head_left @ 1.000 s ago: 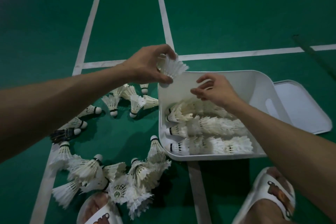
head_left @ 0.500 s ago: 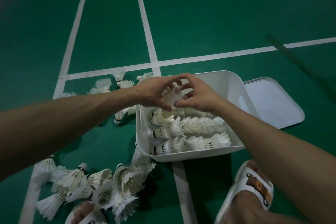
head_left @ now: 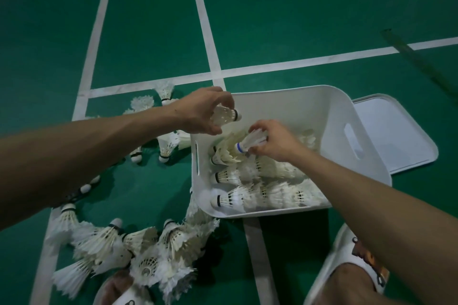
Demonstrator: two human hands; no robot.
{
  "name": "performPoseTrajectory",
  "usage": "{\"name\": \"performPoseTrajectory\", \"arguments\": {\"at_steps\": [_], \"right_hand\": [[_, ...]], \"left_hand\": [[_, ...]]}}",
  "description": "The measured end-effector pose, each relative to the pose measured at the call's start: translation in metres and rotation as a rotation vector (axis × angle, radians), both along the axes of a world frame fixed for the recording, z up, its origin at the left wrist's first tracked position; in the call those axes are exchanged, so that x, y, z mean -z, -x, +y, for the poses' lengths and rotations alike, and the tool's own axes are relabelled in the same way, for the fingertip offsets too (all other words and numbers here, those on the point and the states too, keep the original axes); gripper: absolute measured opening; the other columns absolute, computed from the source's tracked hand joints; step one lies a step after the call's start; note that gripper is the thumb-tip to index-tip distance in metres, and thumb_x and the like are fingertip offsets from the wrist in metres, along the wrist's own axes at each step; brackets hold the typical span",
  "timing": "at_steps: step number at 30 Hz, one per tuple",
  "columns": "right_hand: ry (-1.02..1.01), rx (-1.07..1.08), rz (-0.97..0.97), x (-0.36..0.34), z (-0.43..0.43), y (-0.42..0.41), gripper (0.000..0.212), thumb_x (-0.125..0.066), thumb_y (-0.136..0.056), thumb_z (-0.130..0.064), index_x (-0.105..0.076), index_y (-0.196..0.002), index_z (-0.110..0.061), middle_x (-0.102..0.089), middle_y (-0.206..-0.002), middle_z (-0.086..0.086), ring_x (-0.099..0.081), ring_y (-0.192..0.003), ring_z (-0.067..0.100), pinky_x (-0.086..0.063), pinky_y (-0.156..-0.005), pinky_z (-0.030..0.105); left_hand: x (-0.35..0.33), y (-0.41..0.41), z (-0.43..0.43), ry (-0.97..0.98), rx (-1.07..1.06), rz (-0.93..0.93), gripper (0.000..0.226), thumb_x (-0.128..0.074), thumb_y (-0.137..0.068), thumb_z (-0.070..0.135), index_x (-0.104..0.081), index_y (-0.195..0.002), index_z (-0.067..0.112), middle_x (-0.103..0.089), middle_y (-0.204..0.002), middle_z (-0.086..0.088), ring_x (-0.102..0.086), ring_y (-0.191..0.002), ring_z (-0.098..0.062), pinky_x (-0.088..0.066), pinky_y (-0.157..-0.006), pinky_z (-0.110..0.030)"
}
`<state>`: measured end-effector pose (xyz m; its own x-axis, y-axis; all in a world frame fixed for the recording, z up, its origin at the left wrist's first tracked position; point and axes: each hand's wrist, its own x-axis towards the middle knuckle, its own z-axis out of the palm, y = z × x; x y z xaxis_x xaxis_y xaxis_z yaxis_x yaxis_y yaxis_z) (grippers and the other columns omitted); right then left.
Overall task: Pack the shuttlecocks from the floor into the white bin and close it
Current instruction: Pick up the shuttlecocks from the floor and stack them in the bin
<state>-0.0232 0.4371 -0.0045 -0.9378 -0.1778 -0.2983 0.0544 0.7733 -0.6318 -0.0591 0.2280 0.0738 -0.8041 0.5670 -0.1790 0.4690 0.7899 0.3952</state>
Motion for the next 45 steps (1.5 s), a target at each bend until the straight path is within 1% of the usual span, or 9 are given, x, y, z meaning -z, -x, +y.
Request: {"name": "performPoseTrajectory", "arguments": {"at_steps": [7, 10, 22, 24, 29, 32, 39, 42, 45], "right_hand": [[-0.005, 0.001, -0.071, 0.015, -0.020, -0.002, 0.071, -0.087, -0.067, -0.030, -0.053, -0.129, -0.023, -0.053, -0.109, -0.004, -0.054, -0.097, 0.015, -0.044, -0.089, 0.025], [0.102, 0.074, -0.158, 0.016, -0.021, 0.002, 0.085, -0.092, -0.056, -0.026, -0.052, -0.131, -0.023, -0.059, -0.121, 0.003, -0.060, -0.103, 0.021, -0.051, -0.096, 0.038], [0.034, -0.038, -0.187, 0.001, -0.004, 0.006, 0.091, -0.090, -0.058, -0.024, -0.046, -0.137, -0.024, -0.054, -0.128, 0.002, -0.061, -0.101, 0.021, -0.056, -0.087, 0.037], [0.093, 0.039, -0.134, -0.014, 0.002, 0.007, 0.088, -0.089, -0.059, -0.023, -0.046, -0.136, -0.026, -0.054, -0.127, 0.001, -0.059, -0.102, 0.018, -0.057, -0.078, 0.030], [0.246, 0.012, 0.042, -0.046, 0.000, -0.001, 0.100, -0.091, -0.054, -0.019, -0.040, -0.138, -0.032, -0.055, -0.125, -0.002, -0.056, -0.111, 0.012, -0.054, -0.091, 0.036], [0.290, -0.001, 0.013, -0.049, -0.006, -0.005, 0.109, -0.091, -0.058, -0.012, -0.029, -0.144, -0.038, -0.054, -0.120, -0.002, -0.062, -0.100, 0.015, -0.058, -0.083, 0.037], [0.131, -0.020, 0.075, -0.043, 0.016, -0.008, 0.099, -0.086, -0.068, -0.015, -0.026, -0.141, -0.042, -0.057, -0.100, -0.002, -0.065, -0.081, 0.016, -0.060, -0.066, 0.035], [0.081, 0.086, 0.086, -0.035, 0.031, -0.008, 0.091, -0.080, -0.071, -0.012, -0.027, -0.139, -0.043, -0.056, -0.095, 0.002, -0.064, -0.071, 0.020, -0.057, -0.059, 0.032], [0.144, 0.145, 0.039, -0.025, 0.038, -0.007, 0.076, -0.075, -0.073, -0.011, -0.038, -0.134, -0.041, -0.050, -0.106, 0.001, -0.060, -0.074, 0.018, -0.055, -0.054, 0.027]], "left_hand": [[0.003, -0.002, -0.006, -0.028, -0.007, -0.010, 0.052, -0.080, -0.073, 0.016, -0.055, -0.118, 0.015, -0.057, -0.119, -0.002, -0.049, -0.096, -0.012, -0.043, -0.080, -0.023], [0.002, -0.001, -0.006, -0.046, -0.024, -0.022, 0.055, -0.082, -0.071, 0.018, -0.054, -0.119, 0.016, -0.057, -0.120, -0.002, -0.048, -0.097, -0.011, -0.039, -0.078, -0.021], [0.008, -0.008, -0.001, -0.030, -0.061, -0.101, 0.060, -0.083, -0.069, 0.015, -0.053, -0.121, 0.017, -0.057, -0.120, -0.003, -0.055, -0.092, -0.012, -0.043, -0.073, -0.016], [0.009, -0.006, 0.005, -0.037, -0.067, -0.132, 0.061, -0.083, -0.069, 0.016, -0.052, -0.122, 0.019, -0.060, -0.121, -0.003, -0.057, -0.092, -0.014, -0.045, -0.075, -0.020], [0.009, -0.004, 0.032, 0.022, -0.057, -0.095, 0.068, -0.081, -0.071, 0.036, -0.044, -0.127, 0.024, -0.060, -0.121, -0.001, -0.057, -0.103, -0.022, -0.048, -0.088, -0.036], [0.009, -0.004, 0.048, -0.044, -0.110, -0.107, 0.068, -0.076, -0.075, 0.045, -0.038, -0.125, 0.020, -0.061, -0.117, -0.003, -0.059, -0.094, -0.021, -0.045, -0.069, -0.029], [0.024, -0.010, 0.055, -0.259, -0.206, -0.266, 0.063, -0.069, -0.080, 0.046, -0.038, -0.123, 0.013, -0.053, -0.130, -0.009, -0.061, -0.101, -0.019, -0.054, -0.088, -0.038], [0.030, -0.007, 0.044, -0.073, -0.076, -0.172, 0.066, -0.071, -0.080, 0.044, -0.039, -0.130, 0.014, -0.047, -0.134, -0.007, -0.052, -0.106, -0.014, -0.047, -0.086, -0.024], [0.043, -0.007, 0.034, 0.259, 0.098, -0.236, 0.086, -0.081, -0.072, 0.036, -0.031, -0.141, 0.024, -0.039, -0.139, -0.003, -0.046, -0.116, -0.019, -0.044, -0.095, -0.031]]}}
